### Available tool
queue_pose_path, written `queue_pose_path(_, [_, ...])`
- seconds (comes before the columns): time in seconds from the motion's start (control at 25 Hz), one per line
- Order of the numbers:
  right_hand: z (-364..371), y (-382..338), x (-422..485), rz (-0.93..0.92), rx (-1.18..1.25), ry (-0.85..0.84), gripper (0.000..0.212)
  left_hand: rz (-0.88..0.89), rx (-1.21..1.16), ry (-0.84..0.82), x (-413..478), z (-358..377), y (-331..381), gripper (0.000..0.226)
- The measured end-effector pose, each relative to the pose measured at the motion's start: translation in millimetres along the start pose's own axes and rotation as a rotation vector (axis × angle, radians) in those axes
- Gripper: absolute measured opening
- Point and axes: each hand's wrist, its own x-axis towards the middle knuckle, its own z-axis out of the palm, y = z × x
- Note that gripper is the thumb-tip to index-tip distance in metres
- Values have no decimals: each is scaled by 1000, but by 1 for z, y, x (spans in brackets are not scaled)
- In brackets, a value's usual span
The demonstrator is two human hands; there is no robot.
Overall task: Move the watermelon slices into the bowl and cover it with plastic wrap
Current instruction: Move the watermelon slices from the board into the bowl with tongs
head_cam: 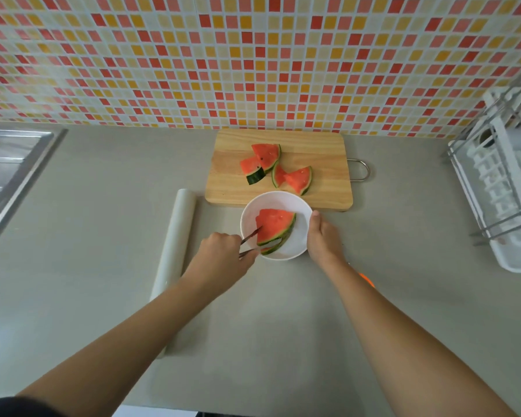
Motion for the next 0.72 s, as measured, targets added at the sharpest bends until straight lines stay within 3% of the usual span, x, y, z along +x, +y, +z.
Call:
queue_pose_path(0.2, [-1,1,0,-22,7,-8,49,-17,39,-5,4,-22,-1,46])
queue_pose_path(0.4, [-3,1,-2,-34,22,-37,48,-101,-213,129,26,-53,-14,42])
queue_pose_path(0.72, [-1,3,0,-11,-20,-16,42,-424,-537,-11,127,-30,-27,32])
